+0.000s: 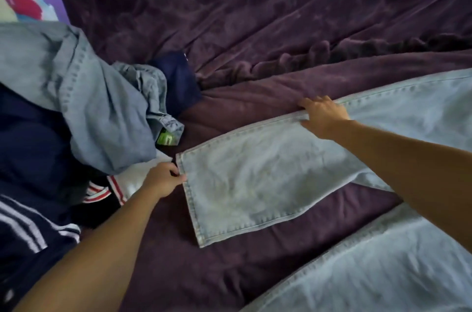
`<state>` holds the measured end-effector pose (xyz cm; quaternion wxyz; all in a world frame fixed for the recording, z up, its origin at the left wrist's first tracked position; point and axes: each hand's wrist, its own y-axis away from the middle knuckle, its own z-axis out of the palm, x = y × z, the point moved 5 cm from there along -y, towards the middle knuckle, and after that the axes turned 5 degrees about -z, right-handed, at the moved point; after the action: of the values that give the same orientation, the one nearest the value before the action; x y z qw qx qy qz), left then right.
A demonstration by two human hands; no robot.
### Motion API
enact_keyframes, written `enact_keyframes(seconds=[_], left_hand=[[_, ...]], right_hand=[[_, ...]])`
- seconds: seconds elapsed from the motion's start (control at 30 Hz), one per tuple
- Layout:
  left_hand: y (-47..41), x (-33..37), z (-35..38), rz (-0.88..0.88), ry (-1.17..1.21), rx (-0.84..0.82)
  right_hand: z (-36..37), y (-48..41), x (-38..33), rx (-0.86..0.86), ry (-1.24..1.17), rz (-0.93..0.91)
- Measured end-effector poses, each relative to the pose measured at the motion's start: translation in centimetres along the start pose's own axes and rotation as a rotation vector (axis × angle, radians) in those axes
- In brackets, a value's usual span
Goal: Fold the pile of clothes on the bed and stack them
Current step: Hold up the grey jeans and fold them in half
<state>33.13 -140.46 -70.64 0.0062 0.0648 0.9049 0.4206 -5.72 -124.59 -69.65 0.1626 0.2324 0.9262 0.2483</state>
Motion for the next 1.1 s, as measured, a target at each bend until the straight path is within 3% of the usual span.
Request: enact_keyframes(seconds=[0.13,0.23,0.33,0.43,0.57,0.63,0.7,0.8,0.97,1.1], left_hand=[[-0.5,0.2,1.2,-0.046,0.546,-0.078],[-0.2,2.4,1.9,-0.098,0.708,-0.047],[0.1,4.8,-1.8,-0.03,0.73,0.207],[-1.5,6.8,-8.5,0.133,0.578,0.44],[-3.9,8.1,-11.8,0.084,0.502,0.503],[-2.8,8.5,-10.3,0.061,0.463,0.52],[0.0,9.4,-7.0,0.145,0.408,0.527],[5.7,11.0,0.0,0.253,0.37,0.394],[14.7,11.3,13.8,0.294,0.138,-0.077],[19.8,9.3,22.4,0.301,-0.054,-0.341]], right_hand=[[-1.1,0.7,0.2,0.07,-0.046,0.081],[-3.1,1.3,-0.2,0.123,-0.097,0.083],[-5.7,1.2,0.2,0.204,-0.136,0.127],[-7.8,0.2,0.8,0.279,-0.165,0.174],[-8.3,-1.0,0.5,0.316,-0.21,0.197],[-7.7,-0.3,-0.3,0.312,-0.209,0.173],[-6.7,1.8,-0.7,0.317,-0.22,0.136],[-3.8,6.7,0.1,0.221,-0.221,0.109],[4.4,17.2,2.8,-0.186,-0.096,0.165],[11.0,23.1,3.2,-0.38,-0.055,0.014]])
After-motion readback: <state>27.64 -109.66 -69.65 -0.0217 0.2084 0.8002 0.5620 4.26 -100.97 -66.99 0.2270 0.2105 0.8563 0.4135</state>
